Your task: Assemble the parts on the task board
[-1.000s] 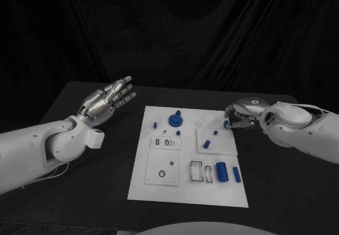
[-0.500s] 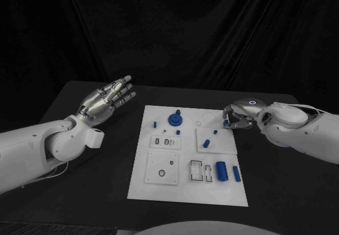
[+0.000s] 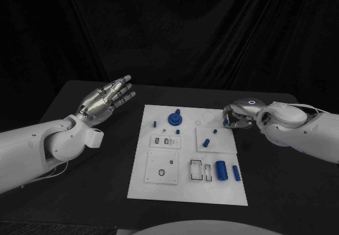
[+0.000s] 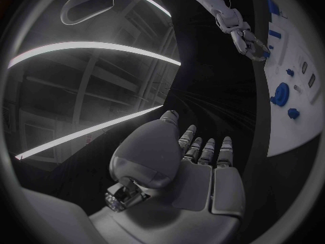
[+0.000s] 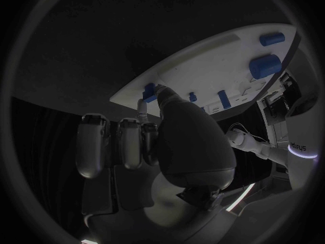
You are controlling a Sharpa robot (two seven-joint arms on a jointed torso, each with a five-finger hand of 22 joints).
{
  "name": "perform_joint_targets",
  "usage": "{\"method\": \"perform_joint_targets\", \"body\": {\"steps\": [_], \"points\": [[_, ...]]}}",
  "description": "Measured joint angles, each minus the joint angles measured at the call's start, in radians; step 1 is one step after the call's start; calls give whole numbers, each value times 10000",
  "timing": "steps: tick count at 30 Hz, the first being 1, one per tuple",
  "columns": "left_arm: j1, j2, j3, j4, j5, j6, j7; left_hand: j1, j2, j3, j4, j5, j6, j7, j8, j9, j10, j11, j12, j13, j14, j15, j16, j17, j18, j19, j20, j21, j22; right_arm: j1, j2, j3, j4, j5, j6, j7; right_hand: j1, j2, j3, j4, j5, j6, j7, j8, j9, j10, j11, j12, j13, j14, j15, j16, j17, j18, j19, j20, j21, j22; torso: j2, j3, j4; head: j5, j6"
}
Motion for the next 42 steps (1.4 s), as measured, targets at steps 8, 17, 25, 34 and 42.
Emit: {"method": "perform_joint_targets", "body": {"steps": [8, 17, 25, 34, 42], "points": [[-4, -2, 0, -1, 0, 11, -16, 0, 0, 0, 0, 0, 0, 0, 0, 0, 0, 0, 0, 0, 0, 0, 0, -7, 0, 0, 0, 0, 0, -3, 0, 0, -12, 0, 3, -2, 40, 40, 70, -125, 588, -14, -14, 463, 343, 0, 0, 0, 0, 0, 0, 0, 0, 0, 0, 0, 0, -1, -1, 0, 0, -3, -11], [-9, -3, 0, -3, 0, 24, -31, 0, 0, 0, 0, 0, 0, 0, 0, 0, 0, 0, 0, 0, 0, 0, 0, -7, 0, 0, 0, 0, -5, -6, 15, 0, -22, 0, -11, -4, 79, 79, 175, -230, 1248, -50, -50, 795, 648, 0, 0, 0, 0, 0, 0, 0, 0, -1, 0, 0, 0, -2, -4, -1, 0, -10, -30], [-11, -20, 0, -4, 0, 35, -43, 0, 0, 0, 0, 0, 0, 0, 0, -1, 0, 0, 0, 0, 0, 0, 0, -6, -1, 0, 0, 0, -8, -6, -27, 0, 72, 0, -130, 12, 118, 118, 307, -303, 1768, 175, -120, 1004, 773, 0, 0, 0, -1, 0, 0, 1, -1, -1, 0, 0, 0, -3, -4, -3, 1, 8, -39], [-12, -61, 0, 14, 0, 35, -64, 0, 0, 0, 1, 0, 38, -38, 0, -1, 0, 0, 0, 0, 0, 0, 0, -3, -1, 0, 0, 0, -7, 252, -210, -10, 1037, -32, -416, 16, 128, 104, 361, -302, 1845, 276, -120, 1029, 781, 0, 0, 0, 0, 0, 0, -39, -1, 0, 0, 0, -48, -4, -4, -3, 1, 87, -62], [-13, -40, 0, 21, 0, 33, -99, 0, 0, 26, 28, 0, 38, -38, 0, 4, 0, 0, 0, 0, 0, 0, 0, -1, 0, 0, 0, 0, -6, 844, 102, 17, 2295, -316, -505, -15, 128, 104, 362, -304, 1844, 310, -85, 1028, 767, 0, 0, 0, -1, 0, 0, -39, -1, -1, 0, 0, -48, -4, -2, -6, -2, 92, -93]]}}
